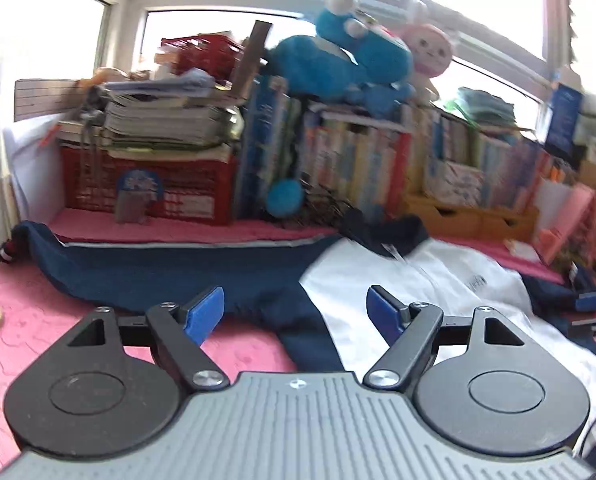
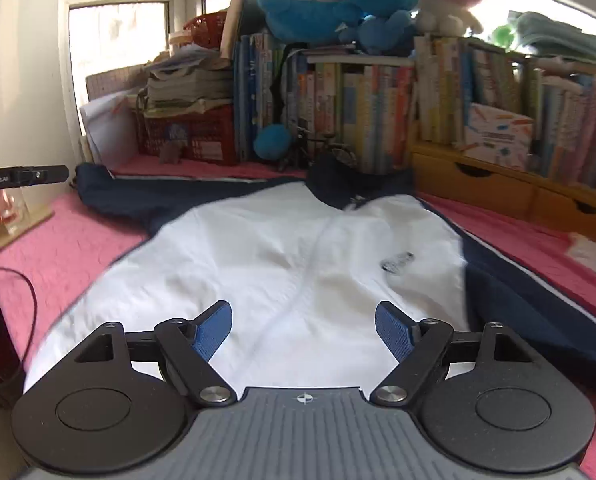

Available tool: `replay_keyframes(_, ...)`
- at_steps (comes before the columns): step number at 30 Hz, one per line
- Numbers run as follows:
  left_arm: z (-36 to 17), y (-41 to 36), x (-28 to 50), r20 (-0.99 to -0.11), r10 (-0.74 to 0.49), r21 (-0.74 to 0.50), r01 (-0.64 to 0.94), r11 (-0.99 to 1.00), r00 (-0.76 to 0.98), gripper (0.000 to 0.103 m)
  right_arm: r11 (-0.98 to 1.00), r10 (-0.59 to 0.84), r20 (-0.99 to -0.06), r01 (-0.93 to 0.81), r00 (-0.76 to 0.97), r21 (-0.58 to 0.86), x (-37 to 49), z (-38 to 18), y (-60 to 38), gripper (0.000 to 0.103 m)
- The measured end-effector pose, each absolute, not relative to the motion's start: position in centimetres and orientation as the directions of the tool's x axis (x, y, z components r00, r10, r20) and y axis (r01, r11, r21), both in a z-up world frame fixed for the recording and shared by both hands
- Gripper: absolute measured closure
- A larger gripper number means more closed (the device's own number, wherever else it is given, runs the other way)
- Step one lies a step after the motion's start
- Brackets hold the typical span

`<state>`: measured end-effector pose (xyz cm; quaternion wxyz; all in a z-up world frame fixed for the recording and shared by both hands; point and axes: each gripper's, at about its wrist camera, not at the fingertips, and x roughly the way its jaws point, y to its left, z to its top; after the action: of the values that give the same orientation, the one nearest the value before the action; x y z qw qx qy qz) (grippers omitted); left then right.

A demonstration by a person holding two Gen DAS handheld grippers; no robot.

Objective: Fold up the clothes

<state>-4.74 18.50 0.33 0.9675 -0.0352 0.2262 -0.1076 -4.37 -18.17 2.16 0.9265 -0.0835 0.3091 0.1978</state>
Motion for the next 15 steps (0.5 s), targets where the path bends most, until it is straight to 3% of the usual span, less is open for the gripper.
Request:
replay_keyframes(4,-1.3,14.9,-8.0,-0.518,-0.293,-0.095,0.286,0.953,0.804,0.025,0.883,0.174,-0.673,-0.416,0.719,-0.216,-11.8,0.7,-20.5,0.023)
replay_keyframes(8,-2.1,12.8,-9.8,-0.551,-0.323,-0.103,0.321,0.941,0.769,0.025,0.750,0.208,-0.671,-0.556,0.712,-0.358,-18.0,-0.8,-17.5,0.020)
replay_keyframes(11,-2.2,11.7,-11.0,-0.553,-0.344,-0.098,0.350,0.931,0.759,0.024,0.549,0.275,-0.600,-0.635,0.751,-0.544,-21.8,-3.3,-13.5,0.015)
replay_keyframes(13,-2.1,10.9,-12.1,-0.549,-0.357,-0.072,0.383,0.921,0.756,0.024,0.433,0.269,-0.523,-0.586,0.809,-0.684,-23.0,-4.8,-11.2,0.015)
replay_keyframes(15,-2.1,10.3,-13.3,-0.548,-0.372,-0.046,0.418,0.908,0.749,0.019,0.421,0.264,-0.464,-0.534,0.845,-0.733,-22.5,-5.4,-10.3,0.015)
